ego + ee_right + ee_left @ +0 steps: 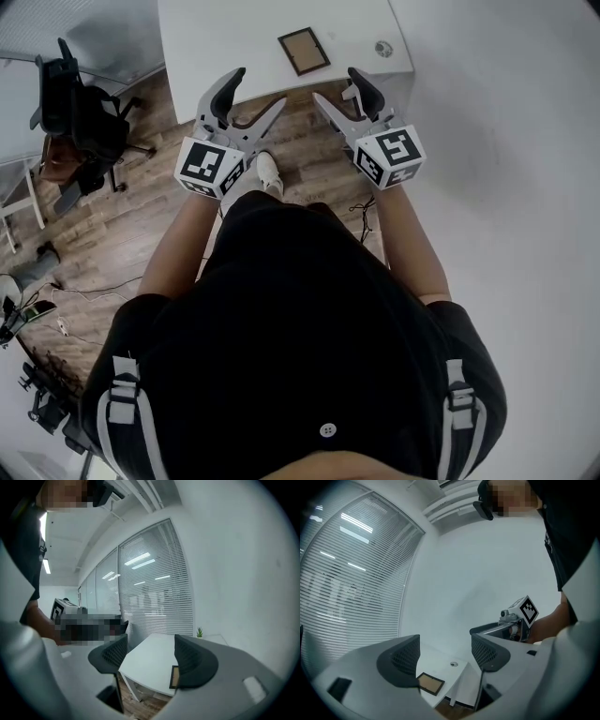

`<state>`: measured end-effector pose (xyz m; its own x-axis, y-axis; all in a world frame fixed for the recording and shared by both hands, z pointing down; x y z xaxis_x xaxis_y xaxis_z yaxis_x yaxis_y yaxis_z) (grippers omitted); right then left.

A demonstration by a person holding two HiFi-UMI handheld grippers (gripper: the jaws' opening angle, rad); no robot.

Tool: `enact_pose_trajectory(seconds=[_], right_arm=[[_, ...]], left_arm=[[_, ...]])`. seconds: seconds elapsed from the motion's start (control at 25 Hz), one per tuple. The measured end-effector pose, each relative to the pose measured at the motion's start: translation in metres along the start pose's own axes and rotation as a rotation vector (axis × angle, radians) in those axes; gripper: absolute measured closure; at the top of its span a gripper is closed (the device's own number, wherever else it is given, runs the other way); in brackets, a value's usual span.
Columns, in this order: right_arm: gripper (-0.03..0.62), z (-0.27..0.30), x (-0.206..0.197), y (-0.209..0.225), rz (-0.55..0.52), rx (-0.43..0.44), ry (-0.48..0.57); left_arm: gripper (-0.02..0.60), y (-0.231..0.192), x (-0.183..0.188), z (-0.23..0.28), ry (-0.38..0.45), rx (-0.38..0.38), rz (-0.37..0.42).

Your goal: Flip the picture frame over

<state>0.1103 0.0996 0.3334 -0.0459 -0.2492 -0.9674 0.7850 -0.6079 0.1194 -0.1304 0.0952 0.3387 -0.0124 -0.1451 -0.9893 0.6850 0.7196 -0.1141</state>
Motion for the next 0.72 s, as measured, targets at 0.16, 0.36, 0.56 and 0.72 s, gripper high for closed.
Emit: enact_pose_trajectory(seconds=[0.16,0.36,0.56,0.72], right_arm=[[0.273,0.032,-0.005,0.005,0.008,-0.010,-0.039],[0.274,0.064,-0.017,0.011,0.029,-0.031,-0.088],[0.279,0.094,-0.042,0.017,0.064,-0.035,-0.157],[0.292,0.118,-0.059,0.030,0.084,-0.039,-0.216]], left_arm=[[0.249,-0.028,-0.009,0.007,0.010,-0.007,-0.001],[0.250,-0.056,-0.027,0.020,0.006,-0.020,-0.005],[0.250,-0.075,-0.045,0.027,-0.006,-0.027,-0.008],[0.250,-0.087,-0.057,0.038,-0.020,-0.015,-0.035]])
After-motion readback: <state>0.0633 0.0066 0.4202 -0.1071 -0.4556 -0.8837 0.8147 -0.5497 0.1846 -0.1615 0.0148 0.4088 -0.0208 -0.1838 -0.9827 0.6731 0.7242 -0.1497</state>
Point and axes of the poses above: the fingertips, and each gripper's own axes: z forward along the fingers, y to its right, x out of its top, the point moved 10 cm from there along -z, backward along the fingers
